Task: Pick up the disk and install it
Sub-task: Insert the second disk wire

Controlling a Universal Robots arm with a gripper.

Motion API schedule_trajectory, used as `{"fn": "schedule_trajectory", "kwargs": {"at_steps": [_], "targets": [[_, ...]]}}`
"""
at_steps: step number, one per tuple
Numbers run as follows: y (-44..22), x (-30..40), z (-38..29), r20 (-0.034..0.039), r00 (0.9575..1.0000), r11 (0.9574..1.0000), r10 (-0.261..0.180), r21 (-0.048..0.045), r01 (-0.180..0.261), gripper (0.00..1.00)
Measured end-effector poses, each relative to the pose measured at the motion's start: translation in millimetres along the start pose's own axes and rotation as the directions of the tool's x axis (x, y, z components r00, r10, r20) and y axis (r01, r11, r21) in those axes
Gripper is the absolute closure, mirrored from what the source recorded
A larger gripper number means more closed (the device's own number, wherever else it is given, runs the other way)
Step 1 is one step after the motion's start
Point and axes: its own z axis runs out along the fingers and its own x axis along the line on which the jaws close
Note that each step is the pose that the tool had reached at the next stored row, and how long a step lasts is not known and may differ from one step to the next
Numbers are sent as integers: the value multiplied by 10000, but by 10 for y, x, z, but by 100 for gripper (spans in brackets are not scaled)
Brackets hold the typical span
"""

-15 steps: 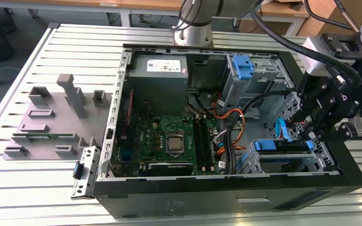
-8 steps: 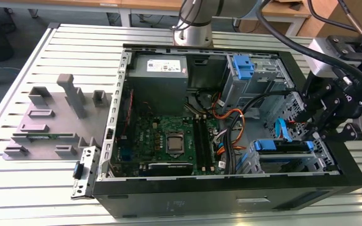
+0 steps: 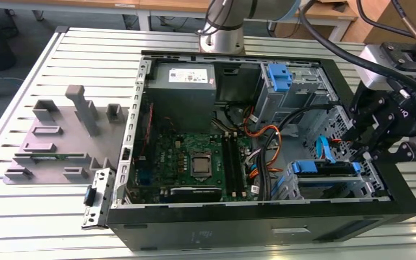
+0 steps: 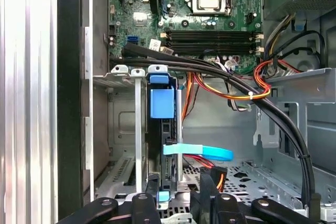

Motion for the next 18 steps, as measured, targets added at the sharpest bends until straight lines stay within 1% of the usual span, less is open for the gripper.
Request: {"fn": "schedule_trajectory", "kwargs": {"at_steps": [6, 12, 18], "targets": [[-20, -34, 13, 0, 10000, 10000, 0, 0, 0, 56], [-21, -40, 15, 0, 10000, 10000, 0, 0, 0, 56], [19, -48, 16, 1, 10000, 10000, -3, 64, 3, 56]]}}
